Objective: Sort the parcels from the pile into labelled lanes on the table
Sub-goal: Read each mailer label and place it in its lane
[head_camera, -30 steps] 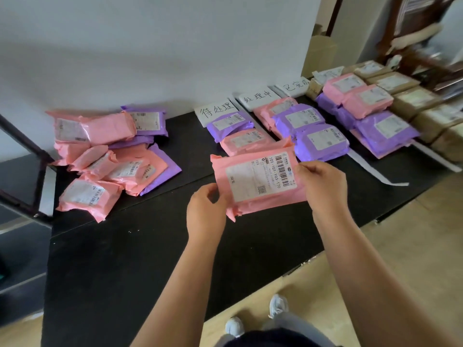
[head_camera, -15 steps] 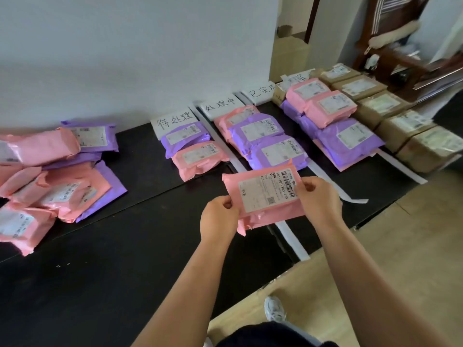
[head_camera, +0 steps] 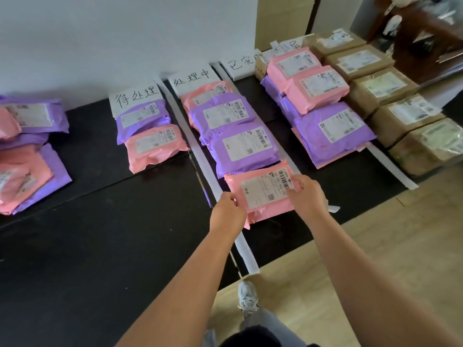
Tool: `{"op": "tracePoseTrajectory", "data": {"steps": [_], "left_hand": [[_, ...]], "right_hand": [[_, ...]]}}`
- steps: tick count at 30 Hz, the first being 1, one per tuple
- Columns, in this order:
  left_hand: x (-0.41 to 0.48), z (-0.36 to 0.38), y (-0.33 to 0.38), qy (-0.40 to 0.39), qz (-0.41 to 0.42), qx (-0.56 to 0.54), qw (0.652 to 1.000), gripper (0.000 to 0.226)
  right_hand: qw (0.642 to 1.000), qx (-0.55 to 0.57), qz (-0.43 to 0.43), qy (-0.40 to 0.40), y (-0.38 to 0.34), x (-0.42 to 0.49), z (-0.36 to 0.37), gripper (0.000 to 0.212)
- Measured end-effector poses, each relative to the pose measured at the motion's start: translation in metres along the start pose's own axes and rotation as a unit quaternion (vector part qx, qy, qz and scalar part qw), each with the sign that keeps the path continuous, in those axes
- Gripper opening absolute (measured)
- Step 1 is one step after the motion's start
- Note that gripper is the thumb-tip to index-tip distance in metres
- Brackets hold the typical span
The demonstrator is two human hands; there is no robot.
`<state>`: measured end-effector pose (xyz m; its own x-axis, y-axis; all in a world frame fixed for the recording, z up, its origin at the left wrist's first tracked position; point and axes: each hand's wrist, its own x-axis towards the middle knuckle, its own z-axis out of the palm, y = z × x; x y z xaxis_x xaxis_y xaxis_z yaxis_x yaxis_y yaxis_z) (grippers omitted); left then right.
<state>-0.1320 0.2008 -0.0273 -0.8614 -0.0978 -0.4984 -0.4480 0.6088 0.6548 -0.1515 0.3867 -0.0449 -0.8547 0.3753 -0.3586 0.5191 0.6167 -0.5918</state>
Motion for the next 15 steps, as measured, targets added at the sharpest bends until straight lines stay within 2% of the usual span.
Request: {"op": "tracePoseTrajectory", "data": {"steps": [3,8,15], "left_hand": [[0.009,0.009,0.003,-0.009,-0.006,0.034,0.999,0.033],[0.018,0.018,0.005,-0.055,-0.002,0.060,0.997,0.049],[0.026,0.022,0.004,-0.068,0.017,0.072,0.995,0.049]], "right_hand": [[0.999,-0.023,0.003,-0.026,0.004,0.014,0.004,0.035],[0.998,-0.020,-0.002,-0.065,0.006,0.030,0.013,0.045],[0.994,-0.077,-0.011,-0.081,0.004,0.044,0.015,0.047]]}}
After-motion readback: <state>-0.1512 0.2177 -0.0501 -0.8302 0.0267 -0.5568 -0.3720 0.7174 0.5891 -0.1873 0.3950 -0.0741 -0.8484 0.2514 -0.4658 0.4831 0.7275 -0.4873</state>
